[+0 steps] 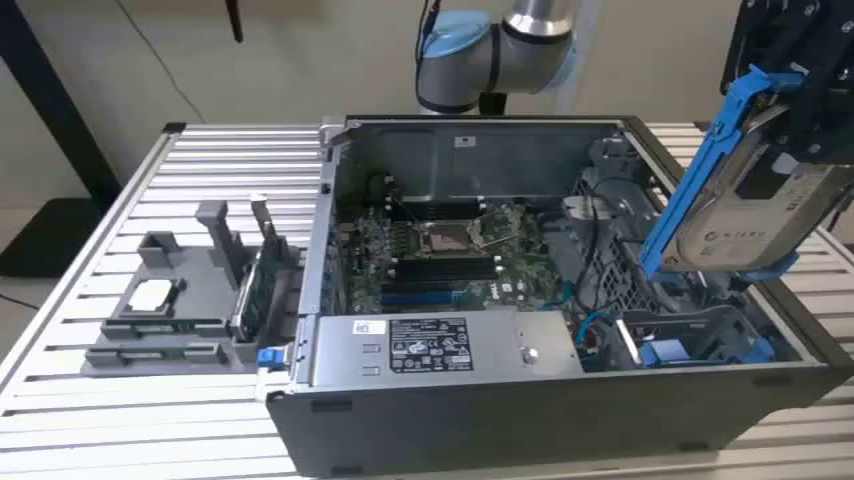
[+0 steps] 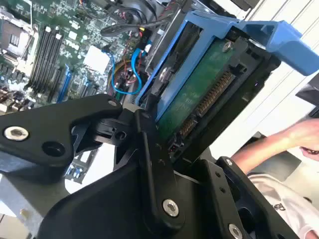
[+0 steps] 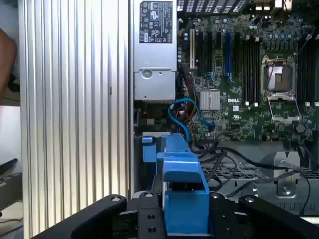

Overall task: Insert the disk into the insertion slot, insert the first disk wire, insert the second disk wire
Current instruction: 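Insert the disk into the insertion slot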

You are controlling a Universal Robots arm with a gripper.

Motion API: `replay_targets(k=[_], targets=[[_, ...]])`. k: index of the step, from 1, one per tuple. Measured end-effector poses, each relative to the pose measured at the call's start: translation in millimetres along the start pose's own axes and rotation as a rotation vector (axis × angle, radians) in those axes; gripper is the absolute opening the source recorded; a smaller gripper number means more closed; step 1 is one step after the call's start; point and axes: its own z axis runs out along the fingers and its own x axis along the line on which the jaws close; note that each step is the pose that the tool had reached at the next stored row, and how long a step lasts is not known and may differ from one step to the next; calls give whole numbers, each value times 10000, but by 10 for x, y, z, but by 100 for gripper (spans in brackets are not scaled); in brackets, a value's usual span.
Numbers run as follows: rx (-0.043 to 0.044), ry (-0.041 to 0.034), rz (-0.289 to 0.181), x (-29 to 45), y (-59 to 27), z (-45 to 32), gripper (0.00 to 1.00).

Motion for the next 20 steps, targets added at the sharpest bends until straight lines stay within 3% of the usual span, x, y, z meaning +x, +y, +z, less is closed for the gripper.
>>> replay_targets(k=[14,20], targets=[[0,1,1,0,-1,28,33],[0,0,2,1,-10,92,33]])
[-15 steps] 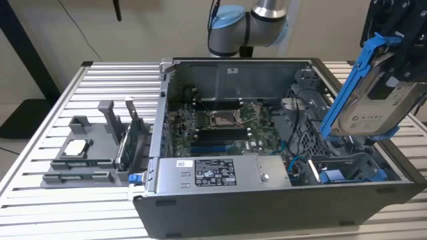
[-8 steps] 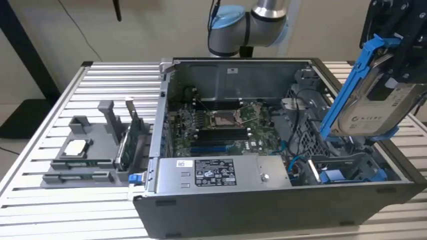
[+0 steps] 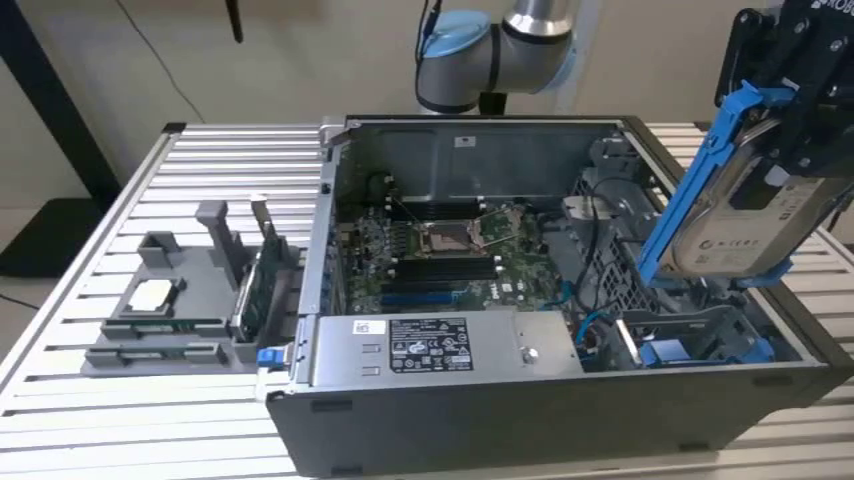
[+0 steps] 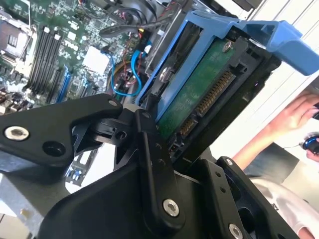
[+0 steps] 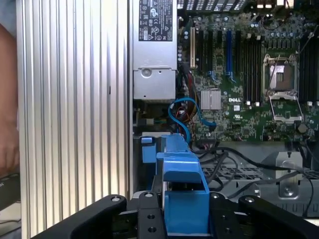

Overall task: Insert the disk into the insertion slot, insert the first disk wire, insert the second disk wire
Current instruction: 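Insert the disk into the insertion slot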

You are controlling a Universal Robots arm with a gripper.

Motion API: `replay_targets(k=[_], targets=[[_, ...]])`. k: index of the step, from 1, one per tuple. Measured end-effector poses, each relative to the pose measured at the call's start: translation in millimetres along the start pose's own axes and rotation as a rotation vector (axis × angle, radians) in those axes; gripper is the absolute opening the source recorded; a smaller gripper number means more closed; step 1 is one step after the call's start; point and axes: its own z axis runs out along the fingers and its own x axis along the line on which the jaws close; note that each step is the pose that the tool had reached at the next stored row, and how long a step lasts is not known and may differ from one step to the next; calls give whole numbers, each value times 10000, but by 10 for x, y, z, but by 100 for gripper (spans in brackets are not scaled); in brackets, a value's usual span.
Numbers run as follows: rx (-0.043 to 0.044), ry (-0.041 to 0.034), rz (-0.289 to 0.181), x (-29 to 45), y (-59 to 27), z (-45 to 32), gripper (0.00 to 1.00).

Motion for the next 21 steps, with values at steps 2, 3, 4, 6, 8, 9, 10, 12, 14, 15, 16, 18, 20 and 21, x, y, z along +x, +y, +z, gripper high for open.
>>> replay_targets(k=[2,3,4,6,8,9,10,12,14,15,16,18,20,21], targets=[[0,1,0,0,-4,27,33],[0,0,0,1,-7,41,33],[0,1,-1,2,-11,50,33],[0,-1,0,5,-18,70,33],[0,0,-1,7,-27,91,33],[0,0,-1,8,-31,102,33],[0,1,0,8,-35,112,33],[0,1,0,9,-42,135,33],[0,0,-1,10,-51,157,33],[0,-1,-1,10,-55,168,33],[0,1,0,11,-58,177,33],[-2,0,0,13,-68,197,33],[-6,0,-1,15,-78,216,33],[-10,-1,-1,16,-83,226,33]])
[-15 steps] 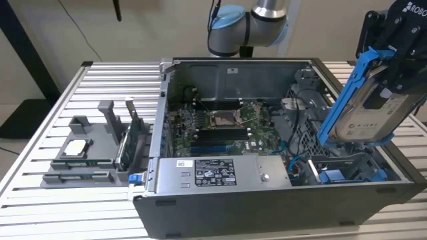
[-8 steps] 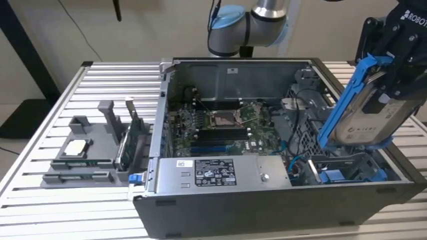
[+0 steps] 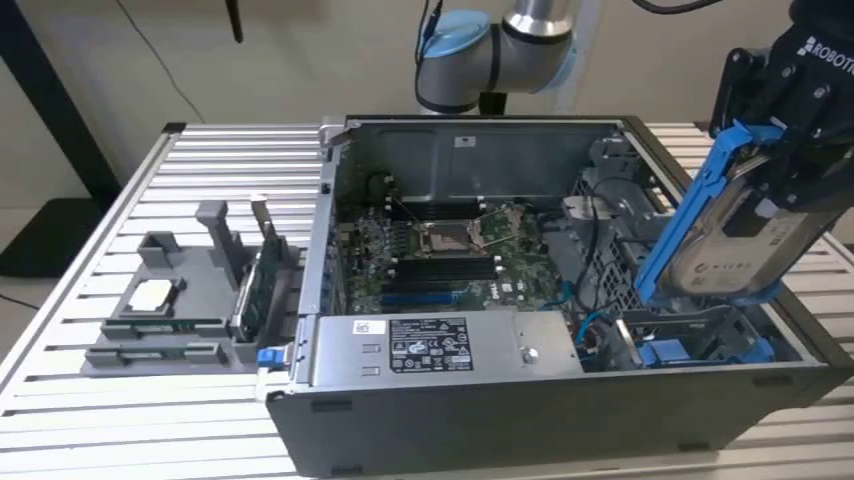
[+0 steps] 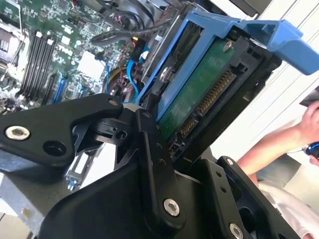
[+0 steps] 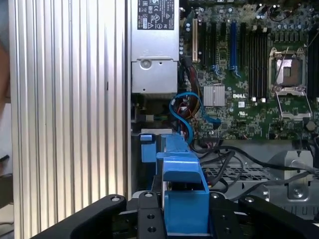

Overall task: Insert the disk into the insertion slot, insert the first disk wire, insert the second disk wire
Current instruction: 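Insert the disk into the insertion slot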

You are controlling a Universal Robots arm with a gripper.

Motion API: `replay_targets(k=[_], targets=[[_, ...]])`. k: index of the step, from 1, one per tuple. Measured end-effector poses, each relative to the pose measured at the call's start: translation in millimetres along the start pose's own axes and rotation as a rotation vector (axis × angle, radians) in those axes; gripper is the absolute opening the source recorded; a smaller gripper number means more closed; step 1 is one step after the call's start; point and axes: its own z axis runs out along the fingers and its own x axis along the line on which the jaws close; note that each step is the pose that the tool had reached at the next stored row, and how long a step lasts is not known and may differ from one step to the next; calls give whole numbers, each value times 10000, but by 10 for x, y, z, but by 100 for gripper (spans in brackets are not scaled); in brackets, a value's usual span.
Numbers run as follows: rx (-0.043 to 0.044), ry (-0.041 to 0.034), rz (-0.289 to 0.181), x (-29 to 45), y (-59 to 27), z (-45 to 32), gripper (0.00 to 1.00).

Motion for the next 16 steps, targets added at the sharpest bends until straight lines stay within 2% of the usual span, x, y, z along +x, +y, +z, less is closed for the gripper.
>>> replay_targets(k=[16], targets=[[-26,6,0,24,-49,160,33]])
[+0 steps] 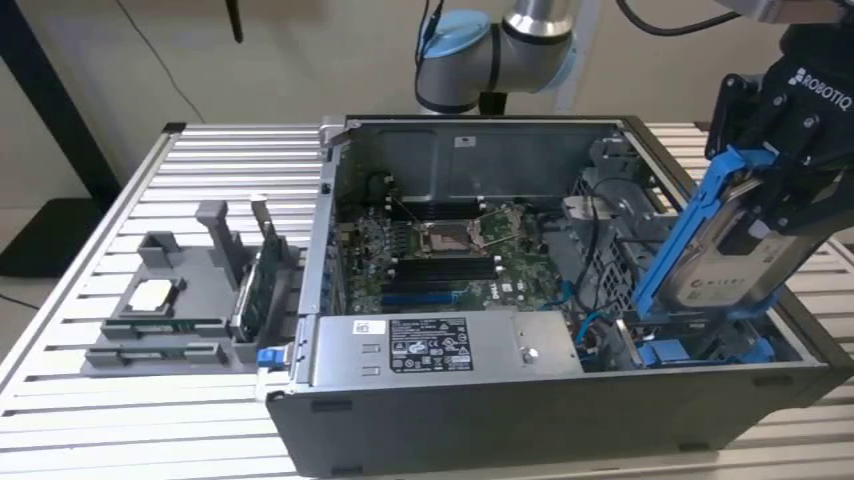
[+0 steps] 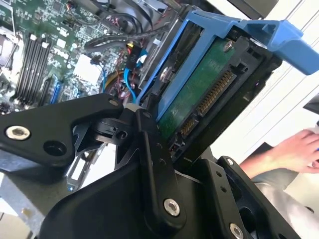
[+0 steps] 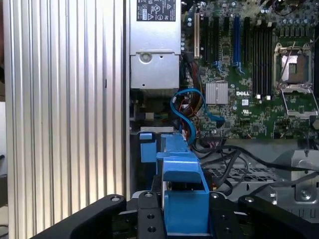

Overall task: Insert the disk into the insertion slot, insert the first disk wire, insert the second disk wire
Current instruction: 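Insert the disk into the insertion slot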

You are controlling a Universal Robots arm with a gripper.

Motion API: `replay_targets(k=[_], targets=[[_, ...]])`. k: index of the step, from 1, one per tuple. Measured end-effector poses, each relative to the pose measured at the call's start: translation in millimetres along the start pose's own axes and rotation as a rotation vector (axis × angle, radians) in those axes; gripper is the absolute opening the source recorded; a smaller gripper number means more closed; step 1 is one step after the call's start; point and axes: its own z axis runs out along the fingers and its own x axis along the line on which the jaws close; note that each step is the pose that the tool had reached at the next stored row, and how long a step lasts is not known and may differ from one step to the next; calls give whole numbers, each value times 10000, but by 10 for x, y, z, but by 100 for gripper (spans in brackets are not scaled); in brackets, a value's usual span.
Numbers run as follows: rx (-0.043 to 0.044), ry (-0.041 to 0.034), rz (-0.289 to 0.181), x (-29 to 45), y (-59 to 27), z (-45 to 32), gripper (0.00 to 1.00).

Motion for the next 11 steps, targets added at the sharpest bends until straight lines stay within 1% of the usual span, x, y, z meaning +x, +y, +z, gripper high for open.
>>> replay_targets(k=[5,11], targets=[[-6,-2,1,24,-2,36,33],[-64,-3,-2,63,-8,119,33]])
